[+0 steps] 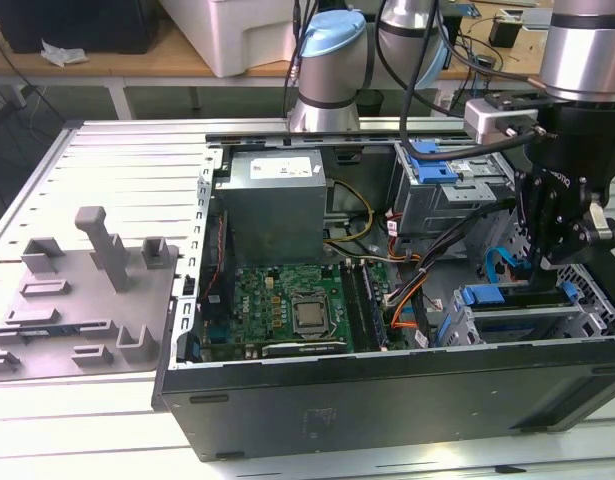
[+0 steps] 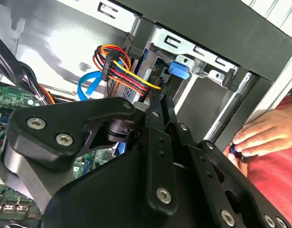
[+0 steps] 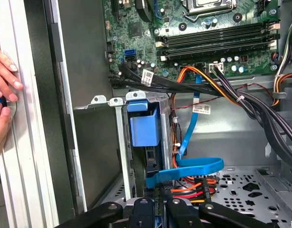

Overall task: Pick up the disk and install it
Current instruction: 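Insert the first disk wire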

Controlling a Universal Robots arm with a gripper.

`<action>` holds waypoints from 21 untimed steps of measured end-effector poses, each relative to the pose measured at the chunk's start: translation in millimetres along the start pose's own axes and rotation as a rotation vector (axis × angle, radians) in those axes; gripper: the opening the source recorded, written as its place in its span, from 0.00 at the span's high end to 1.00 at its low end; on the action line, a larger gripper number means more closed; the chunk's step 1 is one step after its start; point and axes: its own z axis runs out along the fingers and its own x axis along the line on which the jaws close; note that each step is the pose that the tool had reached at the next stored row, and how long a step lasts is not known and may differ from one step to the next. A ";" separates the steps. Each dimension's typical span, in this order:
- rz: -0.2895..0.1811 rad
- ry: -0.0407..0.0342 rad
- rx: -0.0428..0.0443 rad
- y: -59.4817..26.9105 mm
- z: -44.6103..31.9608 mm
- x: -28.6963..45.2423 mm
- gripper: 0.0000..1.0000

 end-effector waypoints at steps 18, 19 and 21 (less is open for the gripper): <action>-0.006 -0.0007 0.0015 0.2 1.9 -0.4 0.83; -0.006 -0.0006 0.0015 0.2 2.1 -0.5 0.83; -0.006 -0.0006 0.0015 0.3 2.3 -0.5 0.83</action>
